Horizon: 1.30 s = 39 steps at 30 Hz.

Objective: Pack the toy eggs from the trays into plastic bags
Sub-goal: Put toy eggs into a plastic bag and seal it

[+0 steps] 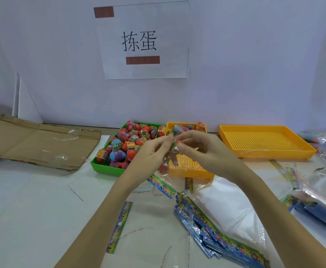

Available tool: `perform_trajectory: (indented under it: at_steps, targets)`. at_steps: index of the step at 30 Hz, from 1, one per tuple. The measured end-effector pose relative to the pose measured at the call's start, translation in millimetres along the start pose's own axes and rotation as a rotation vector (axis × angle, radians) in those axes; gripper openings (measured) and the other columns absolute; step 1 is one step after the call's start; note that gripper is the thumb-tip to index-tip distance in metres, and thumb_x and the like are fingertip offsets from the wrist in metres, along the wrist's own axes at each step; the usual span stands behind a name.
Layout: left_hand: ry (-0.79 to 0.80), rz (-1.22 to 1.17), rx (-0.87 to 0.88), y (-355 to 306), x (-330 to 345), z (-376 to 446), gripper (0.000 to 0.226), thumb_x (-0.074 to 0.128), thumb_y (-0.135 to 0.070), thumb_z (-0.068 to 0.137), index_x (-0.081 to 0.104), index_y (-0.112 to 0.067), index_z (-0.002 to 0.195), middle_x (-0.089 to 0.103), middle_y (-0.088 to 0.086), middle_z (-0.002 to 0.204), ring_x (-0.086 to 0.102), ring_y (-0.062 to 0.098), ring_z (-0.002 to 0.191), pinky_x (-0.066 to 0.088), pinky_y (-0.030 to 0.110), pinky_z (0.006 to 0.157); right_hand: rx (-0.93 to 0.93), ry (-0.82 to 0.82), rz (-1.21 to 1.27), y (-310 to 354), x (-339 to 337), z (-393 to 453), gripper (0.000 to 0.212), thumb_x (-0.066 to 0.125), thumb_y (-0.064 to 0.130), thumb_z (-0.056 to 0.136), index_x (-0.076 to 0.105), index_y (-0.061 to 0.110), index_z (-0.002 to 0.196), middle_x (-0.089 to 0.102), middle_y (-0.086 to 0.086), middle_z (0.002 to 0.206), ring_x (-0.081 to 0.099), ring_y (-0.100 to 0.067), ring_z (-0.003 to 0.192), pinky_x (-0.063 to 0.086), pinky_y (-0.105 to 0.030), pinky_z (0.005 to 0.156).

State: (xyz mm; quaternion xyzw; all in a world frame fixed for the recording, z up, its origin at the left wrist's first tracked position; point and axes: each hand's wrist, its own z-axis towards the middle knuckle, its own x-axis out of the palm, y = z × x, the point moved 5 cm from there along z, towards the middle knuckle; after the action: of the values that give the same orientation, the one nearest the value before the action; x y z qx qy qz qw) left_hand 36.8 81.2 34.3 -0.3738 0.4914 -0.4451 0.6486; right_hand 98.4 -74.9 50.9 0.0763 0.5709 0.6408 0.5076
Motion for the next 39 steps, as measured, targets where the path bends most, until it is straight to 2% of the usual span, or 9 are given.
perform_trajectory:
  at_steps: [5, 9, 12, 16, 21, 26, 29, 35, 39]
  targets:
    - [-0.071, 0.100, 0.027, 3.7, -2.3, -0.3, 0.033, 0.046, -0.032, 0.110, 0.071, -0.020, 0.127, 0.070, 0.019, 0.084, 0.069, 0.036, 0.067, 0.058, 0.047, 0.058, -0.037, -0.049, -0.202, -0.3, 2.7, -1.8, 0.031, 0.083, 0.040, 0.084, 0.070, 0.023, 0.107, 0.069, 0.018, 0.096, 0.067, -0.002, 0.093, 0.059, -0.027, 0.073]
    - [-0.122, 0.141, 0.104, 0.0, -3.1, 1.1, 0.032, 0.044, -0.034, 0.111, 0.072, -0.026, 0.126, 0.070, 0.018, 0.081, 0.061, 0.021, 0.054, 0.052, 0.032, 0.049, -0.058, -0.051, -0.225, -1.1, 1.8, -2.3, 0.022, 0.078, 0.044, 0.088, 0.068, 0.028, 0.099, 0.071, 0.016, 0.093, 0.067, -0.005, 0.089, 0.054, -0.019, 0.066]
    - [-0.127, 0.142, 0.136, -0.8, -4.1, -0.2, 0.033, 0.044, -0.035, 0.111, 0.071, -0.027, 0.128, 0.070, -0.011, 0.073, 0.066, 0.018, 0.052, 0.058, 0.037, 0.049, -0.057, 0.016, -0.202, 1.8, 7.8, -1.4, 0.031, 0.077, 0.041, 0.090, 0.069, 0.028, 0.117, 0.071, 0.016, 0.101, 0.066, -0.004, 0.092, 0.055, -0.019, 0.069]
    - [-0.166, 0.244, 0.210, -3.8, -4.1, -2.1, 0.032, 0.045, -0.036, 0.111, 0.069, -0.031, 0.132, 0.062, -0.010, 0.061, 0.042, 0.006, 0.041, 0.032, 0.011, 0.045, -0.015, 0.053, -0.153, 1.2, 9.1, -0.4, 0.026, 0.079, 0.040, 0.087, 0.070, 0.025, 0.107, 0.069, 0.016, 0.095, 0.065, -0.002, 0.091, 0.056, -0.020, 0.070]
    - [-0.133, 0.402, 0.254, -1.2, -3.1, -1.7, 0.035, 0.043, -0.043, 0.110, 0.066, -0.037, 0.135, 0.061, 0.000, 0.059, 0.053, 0.021, 0.047, 0.047, 0.041, 0.050, -0.007, 0.080, -0.178, 0.3, 7.5, -2.0, 0.026, 0.078, 0.045, 0.087, 0.072, 0.021, 0.095, 0.069, 0.016, 0.085, 0.065, -0.003, 0.083, 0.053, -0.018, 0.066]
    - [-0.191, 0.449, 0.307, -3.2, -3.2, -2.0, 0.037, 0.042, -0.040, 0.110, 0.067, -0.031, 0.136, 0.053, -0.011, 0.053, 0.048, 0.013, 0.046, 0.035, 0.018, 0.049, -0.022, 0.111, -0.190, 3.8, 8.5, -1.6, 0.023, 0.075, 0.036, 0.093, 0.079, 0.022, 0.111, 0.076, 0.013, 0.096, 0.069, -0.007, 0.087, 0.061, -0.030, 0.074]
    - [-0.172, 0.421, 0.292, -2.4, -3.5, -0.7, 0.039, 0.039, -0.041, 0.110, 0.066, -0.029, 0.137, 0.061, -0.005, 0.059, 0.050, 0.015, 0.047, 0.043, 0.030, 0.048, 0.009, 0.115, -0.125, 3.0, 7.6, -1.9, 0.023, 0.073, 0.033, 0.094, 0.078, 0.018, 0.111, 0.077, 0.008, 0.098, 0.073, -0.011, 0.091, 0.062, -0.039, 0.083]
    - [-0.185, 0.430, 0.300, -4.3, -2.5, -3.6, 0.036, 0.041, -0.040, 0.110, 0.068, -0.033, 0.133, 0.065, -0.002, 0.062, 0.064, 0.011, 0.050, 0.048, 0.021, 0.051, -0.010, 0.103, -0.174, 5.8, 6.9, -2.2, 0.011, 0.070, 0.030, 0.096, 0.080, 0.024, 0.098, 0.073, 0.017, 0.091, 0.067, -0.008, 0.091, 0.059, -0.029, 0.080]
    - [-0.274, 0.411, 0.289, -4.1, -6.3, -2.3, 0.037, 0.042, -0.040, 0.109, 0.071, -0.030, 0.130, 0.054, -0.007, 0.052, 0.049, 0.011, 0.042, 0.036, 0.018, 0.045, -0.045, 0.022, -0.188, 8.3, 7.1, -2.7, 0.008, 0.071, 0.021, 0.097, 0.078, 0.022, 0.099, 0.073, 0.016, 0.089, 0.069, -0.006, 0.086, 0.059, -0.028, 0.080]
